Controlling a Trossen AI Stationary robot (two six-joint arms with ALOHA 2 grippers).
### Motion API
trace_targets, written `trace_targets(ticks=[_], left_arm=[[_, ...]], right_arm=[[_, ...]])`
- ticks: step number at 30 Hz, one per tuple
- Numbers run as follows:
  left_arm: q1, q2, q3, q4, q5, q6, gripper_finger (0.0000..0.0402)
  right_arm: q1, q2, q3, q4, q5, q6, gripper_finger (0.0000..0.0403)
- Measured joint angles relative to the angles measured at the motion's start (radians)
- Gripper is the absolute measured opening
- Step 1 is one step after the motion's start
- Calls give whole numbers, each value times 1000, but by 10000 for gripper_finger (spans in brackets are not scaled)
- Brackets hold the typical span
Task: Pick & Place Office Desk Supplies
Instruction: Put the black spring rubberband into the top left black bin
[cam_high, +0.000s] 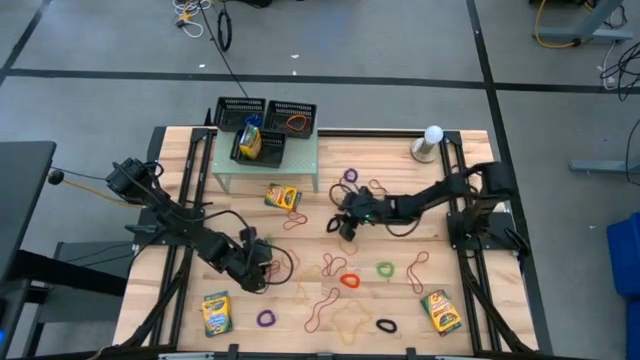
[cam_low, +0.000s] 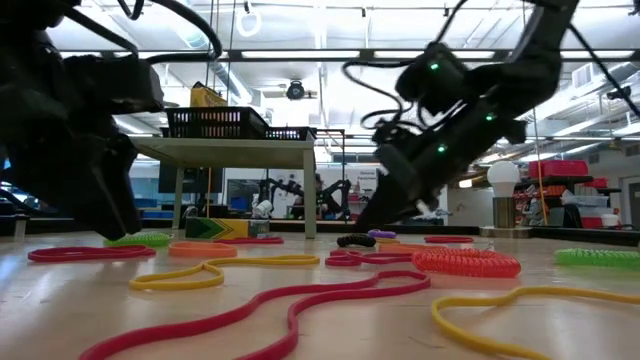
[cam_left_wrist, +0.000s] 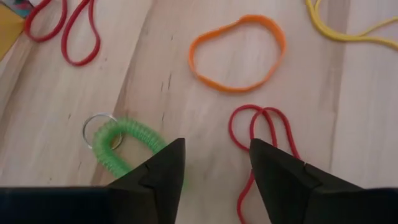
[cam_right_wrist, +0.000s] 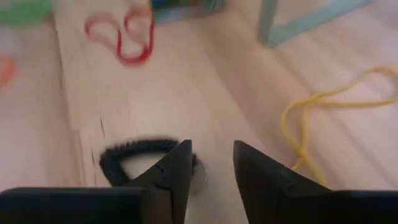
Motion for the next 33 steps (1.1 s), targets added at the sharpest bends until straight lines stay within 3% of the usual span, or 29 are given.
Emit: trace_targets(ticks=[7, 17, 21, 25, 33], left_arm=[[0, 0, 0, 34, 3, 16, 185], [10, 0, 0, 124, -48, 74, 184], [16, 0, 0, 206, -130, 103, 187], [30, 6, 0, 261, -137, 138, 194], [54, 74, 0, 287, -73, 138, 202]], right_arm=[[-3, 80, 85, -74, -56, -62, 95], [9, 66, 81, -74, -54, -87, 6], [32, 66, 80, -73, -41, -101, 12], [39, 66, 80, -66, -12, -58, 23], [35, 34, 79, -82, 1, -3, 105]])
